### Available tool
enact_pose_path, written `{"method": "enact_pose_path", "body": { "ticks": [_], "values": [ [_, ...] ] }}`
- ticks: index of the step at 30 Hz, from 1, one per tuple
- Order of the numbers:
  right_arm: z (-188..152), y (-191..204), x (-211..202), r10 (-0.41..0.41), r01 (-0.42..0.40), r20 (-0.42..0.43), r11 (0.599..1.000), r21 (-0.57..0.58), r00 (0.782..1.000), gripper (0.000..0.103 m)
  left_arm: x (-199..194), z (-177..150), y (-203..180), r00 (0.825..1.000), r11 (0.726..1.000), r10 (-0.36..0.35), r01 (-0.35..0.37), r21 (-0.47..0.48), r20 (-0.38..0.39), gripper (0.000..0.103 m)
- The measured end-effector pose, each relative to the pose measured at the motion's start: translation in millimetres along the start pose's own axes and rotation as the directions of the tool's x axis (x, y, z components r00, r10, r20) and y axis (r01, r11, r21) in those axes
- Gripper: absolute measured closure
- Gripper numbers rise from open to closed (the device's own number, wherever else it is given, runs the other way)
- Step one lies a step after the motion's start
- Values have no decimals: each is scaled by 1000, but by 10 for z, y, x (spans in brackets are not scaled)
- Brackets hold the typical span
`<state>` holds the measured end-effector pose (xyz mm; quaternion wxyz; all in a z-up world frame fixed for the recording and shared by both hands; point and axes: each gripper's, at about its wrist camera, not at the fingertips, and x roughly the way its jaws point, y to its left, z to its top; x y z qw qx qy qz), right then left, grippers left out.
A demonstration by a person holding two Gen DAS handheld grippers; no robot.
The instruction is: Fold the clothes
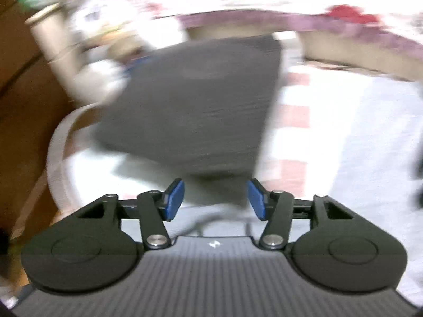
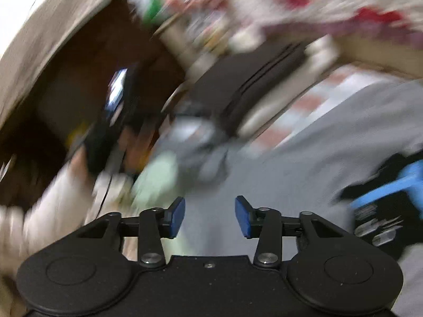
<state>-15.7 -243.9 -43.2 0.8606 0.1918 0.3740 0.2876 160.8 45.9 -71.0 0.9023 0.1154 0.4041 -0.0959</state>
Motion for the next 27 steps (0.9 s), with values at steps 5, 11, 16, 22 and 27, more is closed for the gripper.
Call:
{"method": "enact_pose_path", "body": {
  "ticks": [5,11,16,22,27],
  "values": [
    [376,-771,-378,-397,390,30,912,130,917,43,298,307,-717,985,984,-170,170,45,0,40],
    [467,-1756,-760,-542,503,118,827,252,832,43,739,552,-1345,972,966,-235,236,108,-24,40],
    [136,-2441,-902,-613,562,63,757,334,788,43,1198,571,-1714,970,952,-236,243,186,-58,40],
    [-6,-3011,-1087,-660,604,8,692,395,752,43,1566,562,-2095,988,950,-150,155,271,-39,24],
    [38,-3291,-1038,-660,593,-9,669,449,751,43,1704,631,-2046,984,961,-180,177,213,-7,18]
  ]
}}
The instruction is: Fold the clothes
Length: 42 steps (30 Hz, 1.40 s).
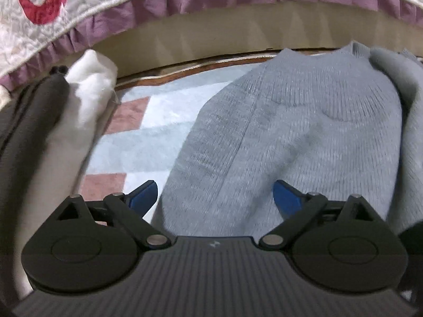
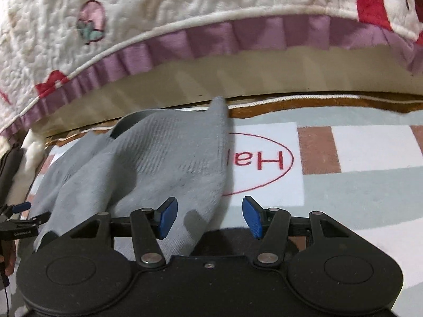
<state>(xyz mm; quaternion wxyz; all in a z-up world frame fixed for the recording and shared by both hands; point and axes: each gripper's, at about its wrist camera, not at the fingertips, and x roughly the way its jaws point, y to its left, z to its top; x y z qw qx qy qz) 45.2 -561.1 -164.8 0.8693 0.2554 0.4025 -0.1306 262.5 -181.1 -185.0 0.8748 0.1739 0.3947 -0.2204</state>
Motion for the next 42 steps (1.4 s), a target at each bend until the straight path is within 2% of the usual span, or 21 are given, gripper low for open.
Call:
{"method": "enact_pose_path", "body": {
  "ticks": [1,2,3,7,10,12,13,16,17,18,20,21,22,23,25,27,29,30,34,36,42],
  "values": [
    [5,-1,49,1,-1,-7,1000,7,1000,43,4,7,41,999,999,-44,44,-25,10,47],
    [6,8,93,5,-5,-16,1000,12,1000,43,7,14,82,996,995,-88,89,-49,21,63],
    [12,28,143,2,-2,-22,1000,9,1000,43,-10,25,93,996,994,-80,82,-72,31,88],
    [34,161,365,-75,74,-9,995,-63,997,42,-155,95,182,995,987,-49,62,-151,89,91],
    [67,222,446,-95,97,26,992,-85,995,41,-310,163,357,979,981,94,-61,-183,179,97],
    [101,212,479,-92,94,37,994,-61,995,40,-359,167,560,967,963,168,-119,-243,194,103],
    [120,198,490,-88,90,40,995,-46,995,40,-364,164,660,956,948,224,-168,-269,191,103],
    [159,148,520,-75,76,55,997,-15,996,38,-226,80,1018,961,922,252,-203,-329,111,103],
    [165,144,534,-72,73,61,997,-9,996,38,-173,42,1154,982,917,171,-130,-378,78,103],
    [168,152,554,-72,73,69,997,-11,995,37,-152,16,1210,991,908,111,-72,-414,71,103],
    [173,177,597,-59,61,90,998,-24,994,37,-139,0,1215,997,899,27,6,-437,70,101],
    [172,191,618,-36,40,102,999,-36,994,51,-144,13,1162,998,906,3,27,-422,69,100],
    [176,239,614,-9,17,113,997,-72,994,92,-165,27,1092,997,913,-19,51,-404,81,98],
    [166,352,530,1,21,156,990,-137,988,95,-183,39,1018,995,920,-44,77,-385,94,95],
    [106,615,162,23,39,273,975,-219,962,95,-218,47,874,990,933,-93,124,-339,107,76],
    [67,808,-267,8,107,398,958,-266,917,96,-235,47,741,988,950,-101,130,-284,116,60],
    [70,845,-573,-57,207,492,944,-255,868,96,-219,63,614,991,968,-70,96,-230,118,57],
    [94,814,-621,-89,235,490,941,-245,867,96,-212,77,559,991,976,-60,83,-201,118,57],
    [90,660,-368,-210,321,389,914,-247,897,96,-114,108,402,995,995,-16,25,-95,101,46],
    [48,568,-227,-241,327,340,918,-223,909,96,-50,84,407,997,994,-32,39,-99,70,42],
    [-20,404,-81,-223,269,283,954,-135,933,96,93,31,379,990,981,-135,138,-135,24,33]
  ]
}}
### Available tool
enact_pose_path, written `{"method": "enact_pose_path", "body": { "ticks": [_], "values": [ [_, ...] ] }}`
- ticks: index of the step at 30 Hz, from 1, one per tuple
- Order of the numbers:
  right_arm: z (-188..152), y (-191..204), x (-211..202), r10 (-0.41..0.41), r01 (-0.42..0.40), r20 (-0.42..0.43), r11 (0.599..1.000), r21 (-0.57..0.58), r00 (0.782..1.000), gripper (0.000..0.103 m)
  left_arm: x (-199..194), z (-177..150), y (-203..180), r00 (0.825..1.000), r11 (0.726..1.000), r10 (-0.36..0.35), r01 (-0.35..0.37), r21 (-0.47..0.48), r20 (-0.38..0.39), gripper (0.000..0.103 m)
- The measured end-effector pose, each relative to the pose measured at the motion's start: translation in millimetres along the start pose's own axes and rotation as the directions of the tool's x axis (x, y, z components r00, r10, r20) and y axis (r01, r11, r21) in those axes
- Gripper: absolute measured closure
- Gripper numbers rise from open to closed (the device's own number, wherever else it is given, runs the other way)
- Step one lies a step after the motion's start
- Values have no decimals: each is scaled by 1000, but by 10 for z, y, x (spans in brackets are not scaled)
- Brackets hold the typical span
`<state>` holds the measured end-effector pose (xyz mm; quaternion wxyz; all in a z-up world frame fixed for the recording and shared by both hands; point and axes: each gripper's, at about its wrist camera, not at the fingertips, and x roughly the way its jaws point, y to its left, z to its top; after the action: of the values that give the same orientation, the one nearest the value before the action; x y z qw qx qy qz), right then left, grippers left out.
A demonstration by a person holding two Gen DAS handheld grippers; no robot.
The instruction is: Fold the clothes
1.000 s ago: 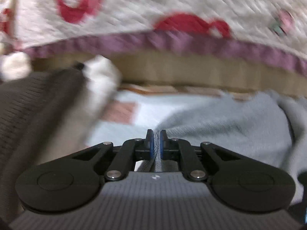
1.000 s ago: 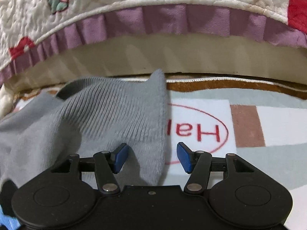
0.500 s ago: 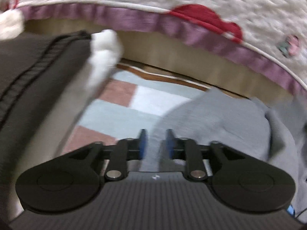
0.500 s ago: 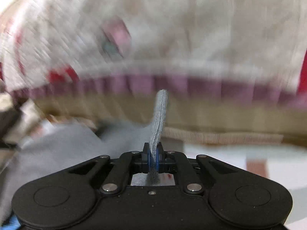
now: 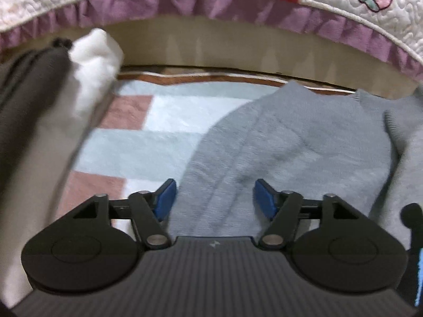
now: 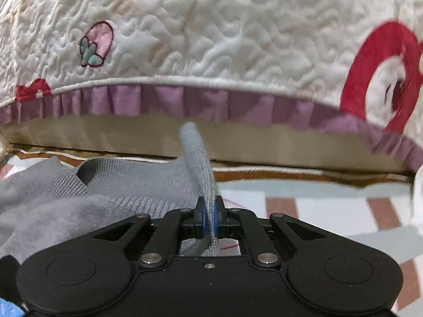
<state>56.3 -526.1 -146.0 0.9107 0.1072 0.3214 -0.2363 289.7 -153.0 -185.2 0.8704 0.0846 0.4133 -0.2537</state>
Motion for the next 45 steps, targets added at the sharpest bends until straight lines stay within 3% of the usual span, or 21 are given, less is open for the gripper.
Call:
{"method": "enact_pose_path", "body": {
  "ticks": [2,4,6,10,14,15,16,17,18,21,23,24,25,27,28,32,35,36,39,42,45],
  "values": [
    [0,-3,61,15,-15,-10,1000,0,1000,95,42,-56,-74,999,999,11,-12,39,31,35],
    [-11,-9,85,33,-33,-19,999,11,999,95,49,-96,-112,996,997,34,-40,71,87,77],
    [-23,-6,92,39,-38,-26,999,14,999,95,11,-50,-36,993,998,34,-39,42,116,93],
    [-49,74,36,-35,34,-15,997,-63,999,95,-269,136,284,978,995,32,-11,-102,206,95],
    [1,155,-30,-49,49,6,994,-101,999,96,-457,173,529,941,965,168,-97,-243,293,103],
    [14,175,-26,-54,54,7,993,-107,999,96,-448,160,561,927,953,237,-164,-253,292,103],
    [22,189,-14,-58,58,3,992,-111,998,96,-395,154,612,933,946,258,-192,-260,251,103],
    [24,201,6,-61,60,-5,991,-117,998,96,-331,154,677,956,949,215,-157,-274,197,103],
    [30,194,29,-64,62,-12,991,-121,998,96,-279,149,740,978,951,137,-85,-297,158,102],
    [29,166,99,-68,65,-25,992,-109,997,96,-251,167,662,990,962,27,11,-274,136,96],
    [18,143,136,-67,64,-34,994,-90,997,96,-266,207,503,991,980,-7,34,-198,137,81],
    [9,133,150,-63,60,-38,995,-83,997,96,-265,224,427,991,984,-21,44,-173,134,59],
    [0,130,156,-60,57,-38,995,-86,997,96,-243,236,355,991,988,-25,45,-151,130,48],
    [-23,137,154,-53,50,-32,993,-109,998,96,-163,282,201,994,996,-21,31,-89,110,44],
    [-31,143,148,-42,39,-26,991,-125,999,96,-74,317,105,997,999,-9,12,-47,77,33],
    [-22,126,181,3,-5,-17,990,-139,1000,96,280,495,-55,999,999,31,-31,30,-24,31],
    [-39,63,214,37,-38,-21,995,-89,999,96,464,610,-117,997,998,-14,19,59,-82,30],
    [-49,41,221,49,-50,-19,996,-73,999,96,478,626,-124,996,998,-25,30,57,-84,33],
    [-84,-33,213,73,-73,4,997,-36,997,96,416,657,-174,993,995,-44,53,84,-107,94],
    [-90,-122,197,71,-71,24,997,-11,997,96,93,713,-271,1000,992,11,-11,123,-1,95],
    [-77,-152,247,49,-49,30,999,-9,998,98,-258,824,-110,990,997,55,-60,41,127,97]
  ]
}}
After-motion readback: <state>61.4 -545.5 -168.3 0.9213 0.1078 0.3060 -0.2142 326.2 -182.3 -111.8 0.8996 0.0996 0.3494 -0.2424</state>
